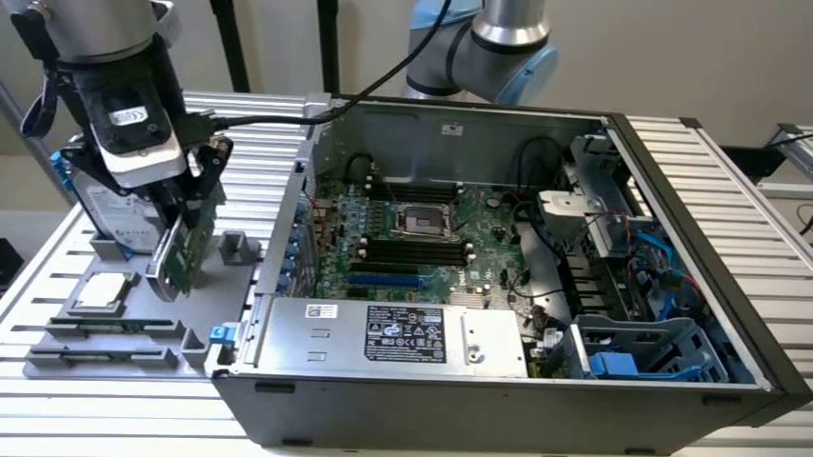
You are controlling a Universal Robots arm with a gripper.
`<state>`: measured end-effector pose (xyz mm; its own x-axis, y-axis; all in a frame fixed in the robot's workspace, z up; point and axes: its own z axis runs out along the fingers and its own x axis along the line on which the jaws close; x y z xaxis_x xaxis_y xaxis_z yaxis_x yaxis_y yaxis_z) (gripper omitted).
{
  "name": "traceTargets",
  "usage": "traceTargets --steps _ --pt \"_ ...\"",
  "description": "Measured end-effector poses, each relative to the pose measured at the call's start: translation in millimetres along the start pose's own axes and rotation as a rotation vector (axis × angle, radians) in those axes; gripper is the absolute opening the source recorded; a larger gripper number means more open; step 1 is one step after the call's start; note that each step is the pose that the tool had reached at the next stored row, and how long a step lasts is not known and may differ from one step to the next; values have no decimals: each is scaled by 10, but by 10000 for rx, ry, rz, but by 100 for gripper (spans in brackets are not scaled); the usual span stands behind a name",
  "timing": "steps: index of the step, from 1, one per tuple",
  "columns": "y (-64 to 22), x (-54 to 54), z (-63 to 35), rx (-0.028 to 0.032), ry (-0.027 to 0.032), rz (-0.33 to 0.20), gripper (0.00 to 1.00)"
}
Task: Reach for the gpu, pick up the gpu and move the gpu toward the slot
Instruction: 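Pick up the gpu and move the gpu toward the slot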
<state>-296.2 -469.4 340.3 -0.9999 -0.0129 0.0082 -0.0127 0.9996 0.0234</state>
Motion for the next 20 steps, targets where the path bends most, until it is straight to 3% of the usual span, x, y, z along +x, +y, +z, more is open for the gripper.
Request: traceTargets --steps 6,16,20 --pt "4 -95 -277 -9 5 1 26" --pt "-5 -543 -736 -62 85 2 26" --pt "-7 -722 -892 -113 120 3 26"
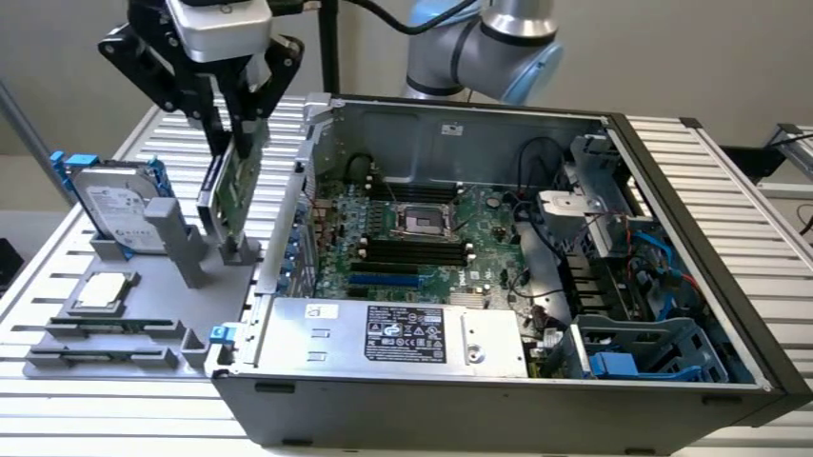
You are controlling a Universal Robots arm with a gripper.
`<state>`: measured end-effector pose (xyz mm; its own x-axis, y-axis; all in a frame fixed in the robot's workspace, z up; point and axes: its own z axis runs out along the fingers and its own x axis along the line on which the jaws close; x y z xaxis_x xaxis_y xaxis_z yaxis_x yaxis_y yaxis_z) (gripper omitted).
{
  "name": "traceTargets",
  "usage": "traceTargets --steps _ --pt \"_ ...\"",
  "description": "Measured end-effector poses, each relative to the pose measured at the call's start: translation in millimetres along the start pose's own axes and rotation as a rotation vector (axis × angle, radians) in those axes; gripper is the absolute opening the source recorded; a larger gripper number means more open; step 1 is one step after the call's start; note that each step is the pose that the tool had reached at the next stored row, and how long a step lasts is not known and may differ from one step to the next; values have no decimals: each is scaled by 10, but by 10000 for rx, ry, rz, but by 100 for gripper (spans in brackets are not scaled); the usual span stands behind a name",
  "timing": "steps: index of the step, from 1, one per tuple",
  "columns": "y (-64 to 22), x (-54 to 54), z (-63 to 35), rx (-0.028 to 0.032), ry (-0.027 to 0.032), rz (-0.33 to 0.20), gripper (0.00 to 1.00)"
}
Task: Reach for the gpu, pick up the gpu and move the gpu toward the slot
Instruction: 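Pick up the gpu and move the gpu toward the slot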
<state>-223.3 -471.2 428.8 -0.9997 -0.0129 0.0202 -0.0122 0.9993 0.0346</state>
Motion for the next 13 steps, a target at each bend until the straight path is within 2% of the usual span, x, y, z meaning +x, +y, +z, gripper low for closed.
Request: traceTargets --steps 6,13 --pt "-2 -273 -63 -135 25 -3 26" --pt "-5 -589 -72 -170 33 -2 26"
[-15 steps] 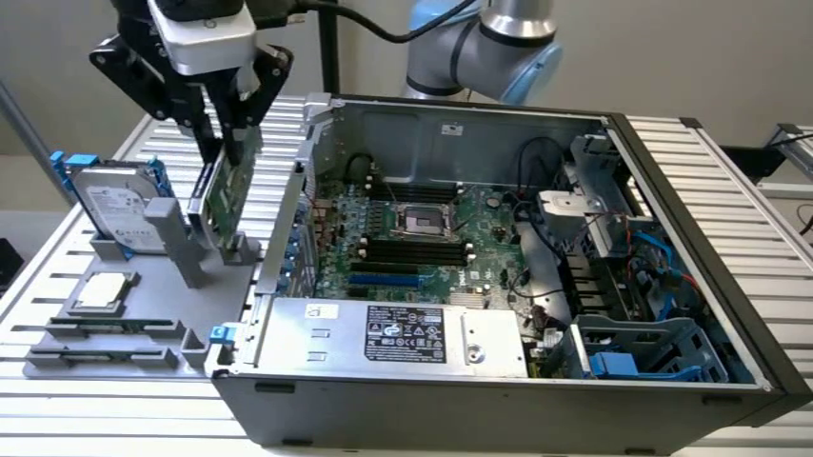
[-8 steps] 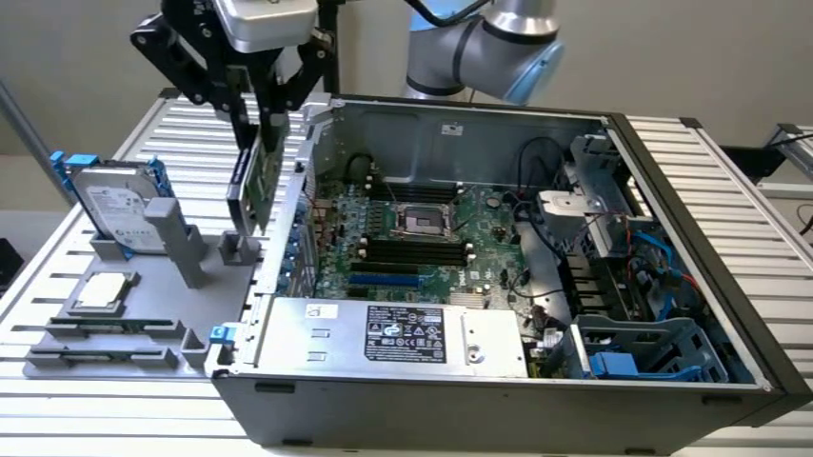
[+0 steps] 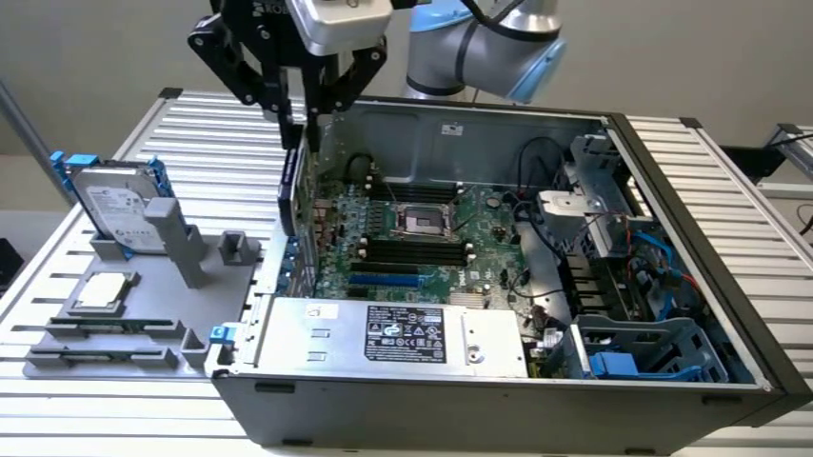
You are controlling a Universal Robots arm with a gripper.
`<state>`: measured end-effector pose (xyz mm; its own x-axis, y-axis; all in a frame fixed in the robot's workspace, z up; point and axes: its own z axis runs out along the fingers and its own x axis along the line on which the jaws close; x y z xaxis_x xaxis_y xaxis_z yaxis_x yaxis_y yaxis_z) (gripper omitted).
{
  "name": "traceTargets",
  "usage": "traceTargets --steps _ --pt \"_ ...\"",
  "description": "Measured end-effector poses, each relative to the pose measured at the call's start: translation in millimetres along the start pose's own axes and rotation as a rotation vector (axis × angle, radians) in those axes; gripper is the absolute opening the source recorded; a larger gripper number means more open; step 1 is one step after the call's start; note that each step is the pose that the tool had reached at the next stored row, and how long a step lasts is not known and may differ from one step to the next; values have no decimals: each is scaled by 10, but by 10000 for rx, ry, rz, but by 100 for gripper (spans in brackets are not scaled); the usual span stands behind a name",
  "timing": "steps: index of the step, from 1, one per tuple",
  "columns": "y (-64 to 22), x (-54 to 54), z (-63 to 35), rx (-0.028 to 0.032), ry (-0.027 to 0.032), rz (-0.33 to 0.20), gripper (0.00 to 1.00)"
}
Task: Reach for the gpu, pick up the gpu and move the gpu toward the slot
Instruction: 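Pick up the gpu and move the gpu toward the slot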
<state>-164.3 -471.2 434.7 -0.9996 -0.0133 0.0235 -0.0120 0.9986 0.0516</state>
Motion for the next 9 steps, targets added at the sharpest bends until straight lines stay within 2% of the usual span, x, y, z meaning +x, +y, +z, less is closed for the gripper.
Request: traceTargets --steps 9 --pt "6 -409 -8 -5 6 -1 26"
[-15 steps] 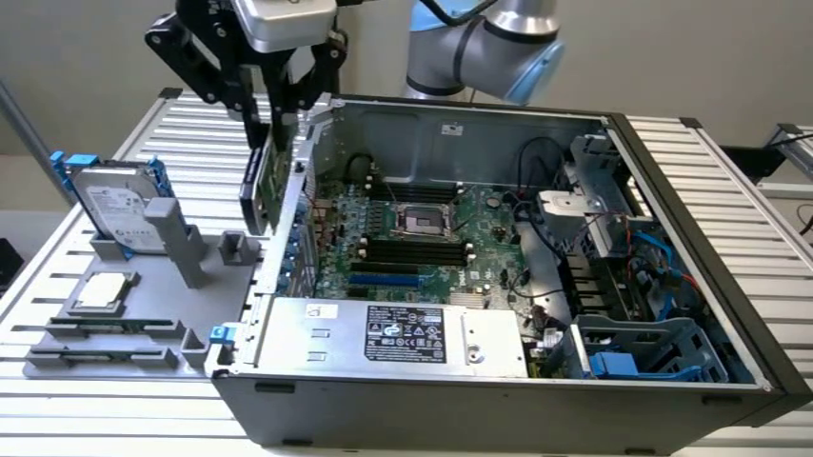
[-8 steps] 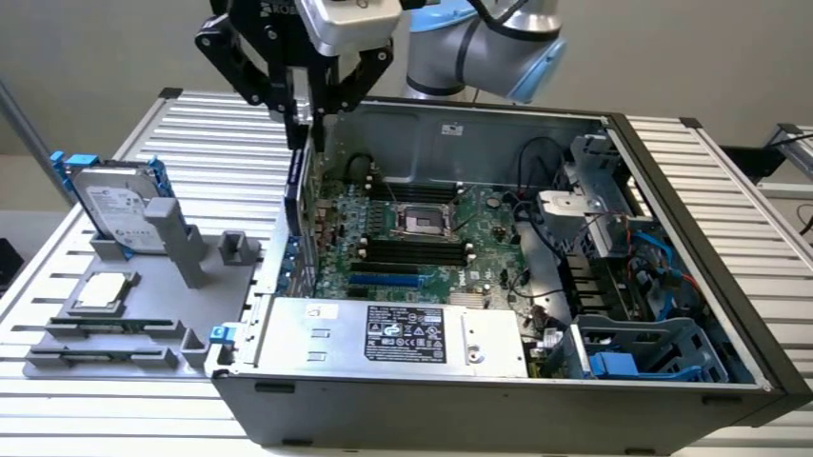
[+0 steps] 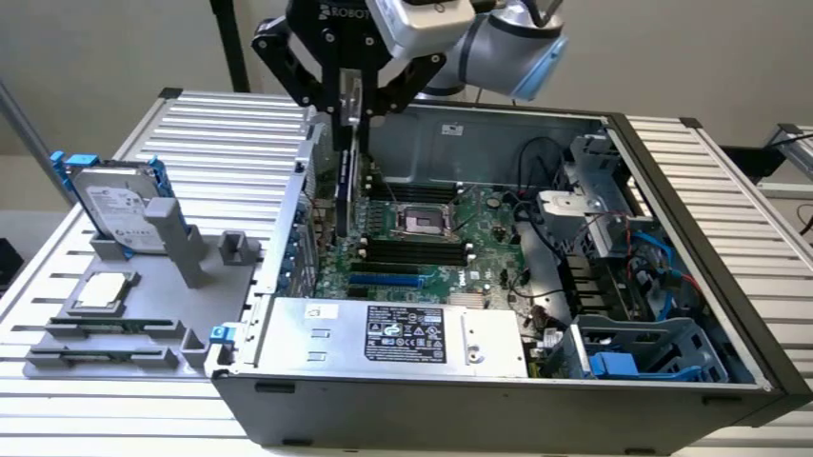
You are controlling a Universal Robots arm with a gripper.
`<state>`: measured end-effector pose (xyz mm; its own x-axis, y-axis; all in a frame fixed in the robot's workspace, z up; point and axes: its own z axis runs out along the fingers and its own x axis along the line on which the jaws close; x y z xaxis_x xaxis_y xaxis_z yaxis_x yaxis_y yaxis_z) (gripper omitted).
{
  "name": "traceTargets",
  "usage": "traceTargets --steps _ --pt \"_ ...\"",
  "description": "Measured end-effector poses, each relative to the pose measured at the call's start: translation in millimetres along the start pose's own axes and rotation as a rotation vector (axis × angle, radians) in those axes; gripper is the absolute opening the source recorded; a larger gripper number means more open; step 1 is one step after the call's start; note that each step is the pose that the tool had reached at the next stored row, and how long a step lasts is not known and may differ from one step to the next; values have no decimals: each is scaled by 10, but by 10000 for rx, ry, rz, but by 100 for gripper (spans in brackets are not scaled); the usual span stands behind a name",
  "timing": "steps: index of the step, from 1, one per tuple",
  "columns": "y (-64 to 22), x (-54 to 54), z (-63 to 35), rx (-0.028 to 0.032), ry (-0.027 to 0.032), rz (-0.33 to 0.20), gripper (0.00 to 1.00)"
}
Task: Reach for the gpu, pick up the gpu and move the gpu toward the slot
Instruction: 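Pick up the gpu and move the gpu toward the slot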
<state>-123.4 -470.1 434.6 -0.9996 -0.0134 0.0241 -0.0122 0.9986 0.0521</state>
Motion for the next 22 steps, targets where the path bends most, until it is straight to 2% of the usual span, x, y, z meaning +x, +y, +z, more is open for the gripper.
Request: traceTargets --steps 7,18,20,22 --pt "25 -321 24 -1 1 1 26" --pt "114 -822 110 0 2 1 26" --pt "119 -872 111 1 17 1 26" --pt "119 -873 112 -1 21 3 26"
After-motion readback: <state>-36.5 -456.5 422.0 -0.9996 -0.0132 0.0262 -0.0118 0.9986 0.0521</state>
